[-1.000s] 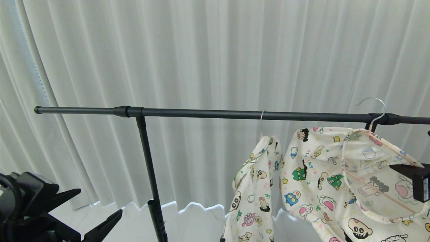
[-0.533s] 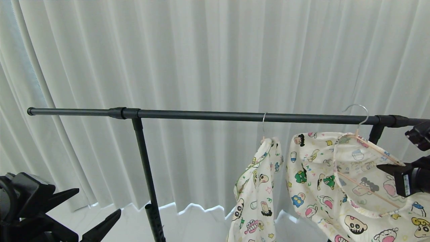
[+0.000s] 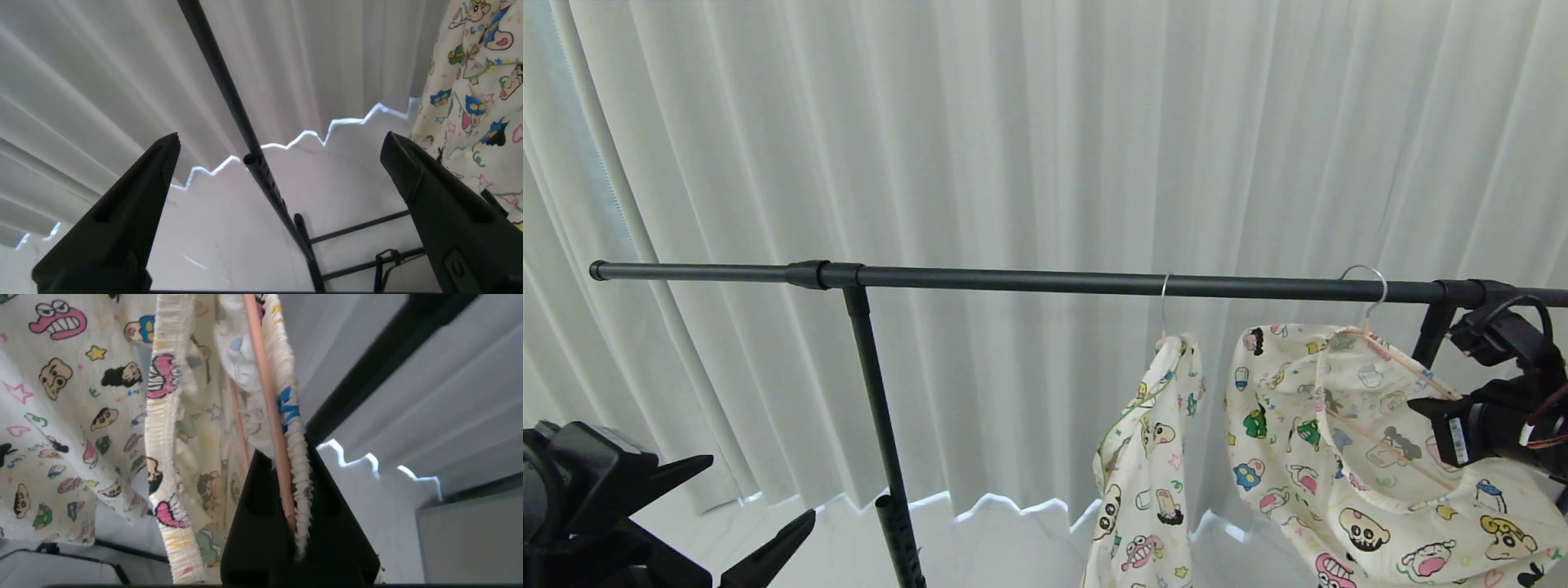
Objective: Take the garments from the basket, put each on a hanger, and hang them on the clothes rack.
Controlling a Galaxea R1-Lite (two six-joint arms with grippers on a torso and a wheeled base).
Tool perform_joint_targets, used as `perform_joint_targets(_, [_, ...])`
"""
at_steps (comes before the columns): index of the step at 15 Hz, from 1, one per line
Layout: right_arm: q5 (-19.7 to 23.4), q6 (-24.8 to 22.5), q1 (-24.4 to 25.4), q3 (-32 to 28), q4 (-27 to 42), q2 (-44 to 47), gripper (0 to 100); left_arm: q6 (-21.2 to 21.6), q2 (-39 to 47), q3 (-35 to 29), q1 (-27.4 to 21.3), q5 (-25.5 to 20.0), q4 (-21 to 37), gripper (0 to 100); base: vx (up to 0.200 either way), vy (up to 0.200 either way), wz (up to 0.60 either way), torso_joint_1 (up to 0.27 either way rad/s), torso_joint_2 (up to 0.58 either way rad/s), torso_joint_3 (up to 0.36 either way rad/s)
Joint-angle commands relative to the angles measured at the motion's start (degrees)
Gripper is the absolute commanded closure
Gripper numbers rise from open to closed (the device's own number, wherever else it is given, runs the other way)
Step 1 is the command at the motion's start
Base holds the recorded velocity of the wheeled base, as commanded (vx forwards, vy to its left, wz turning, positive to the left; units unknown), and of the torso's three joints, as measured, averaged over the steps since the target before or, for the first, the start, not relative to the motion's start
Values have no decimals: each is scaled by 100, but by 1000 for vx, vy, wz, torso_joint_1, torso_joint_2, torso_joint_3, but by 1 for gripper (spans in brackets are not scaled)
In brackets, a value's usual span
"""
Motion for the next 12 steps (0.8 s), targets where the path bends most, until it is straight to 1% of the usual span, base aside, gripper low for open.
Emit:
perform_joint_targets(1, [4, -2, 63, 2, 10, 85, 100, -5, 4, 0, 2, -2, -3, 0, 0, 0, 0, 0, 0, 0])
perform_joint_targets(6, [4, 7, 63, -16, 1, 129, 100, -5, 4, 26, 2, -2, -3, 0, 0, 0, 0, 0, 0, 0])
perform_joint_targets(12, [-5, -2, 63, -236, -140, 357, 100, 4, -154, 114, 2, 7, -3, 0, 0, 0, 0, 0, 0, 0])
